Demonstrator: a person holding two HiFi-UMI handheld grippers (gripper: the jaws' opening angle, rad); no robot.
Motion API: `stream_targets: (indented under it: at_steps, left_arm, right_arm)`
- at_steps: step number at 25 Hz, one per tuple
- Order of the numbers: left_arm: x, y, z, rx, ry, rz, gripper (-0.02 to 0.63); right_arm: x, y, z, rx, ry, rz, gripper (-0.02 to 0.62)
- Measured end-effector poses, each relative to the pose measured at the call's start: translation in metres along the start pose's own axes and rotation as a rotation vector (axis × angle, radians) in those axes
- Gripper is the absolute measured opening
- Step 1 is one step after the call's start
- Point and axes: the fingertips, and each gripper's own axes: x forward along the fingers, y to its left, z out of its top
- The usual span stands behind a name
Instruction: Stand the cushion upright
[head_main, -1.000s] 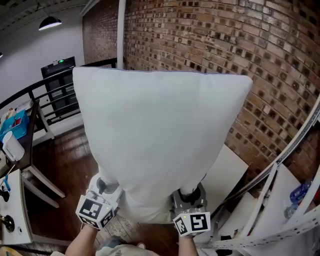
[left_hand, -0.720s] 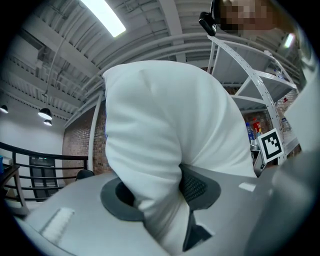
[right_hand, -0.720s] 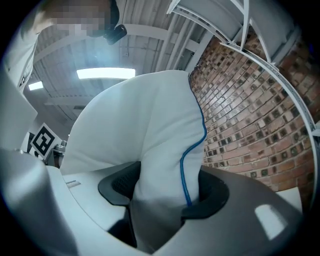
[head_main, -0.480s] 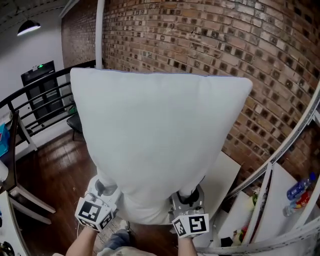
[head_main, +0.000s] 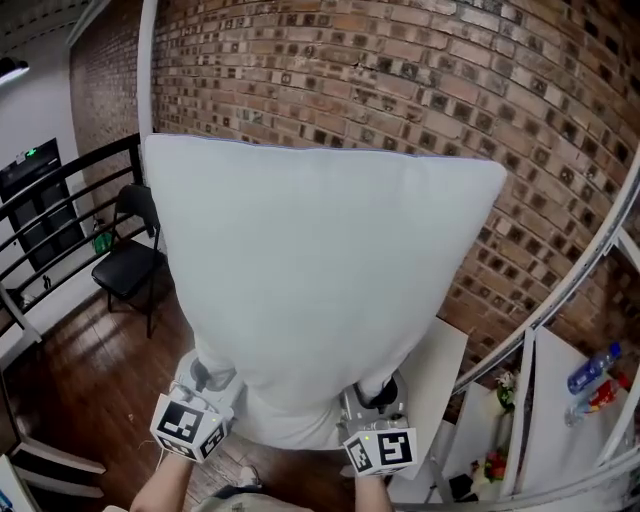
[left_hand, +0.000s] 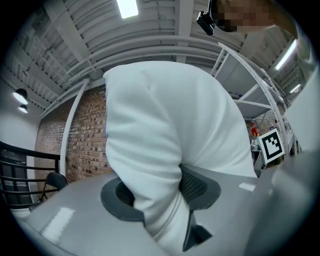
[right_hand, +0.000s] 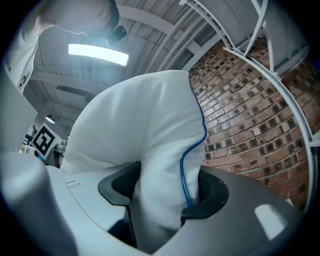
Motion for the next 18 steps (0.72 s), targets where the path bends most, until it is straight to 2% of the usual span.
stream_targets:
  at_steps: [9, 18]
  left_arm:
    - [0.062, 0.035, -0.011, -0.033, -0.001, -0.153, 0.201]
    - [0.11, 0.027, -0.017, -0.07, -0.005, -0.304, 0.201]
  right_arm:
    - [0.039, -0.011, -0.007, -0.06, 0.012, -0.148, 0.258]
    - [0.038, -0.033, -0.006, -0.1, 0.031, -0.296, 0.259]
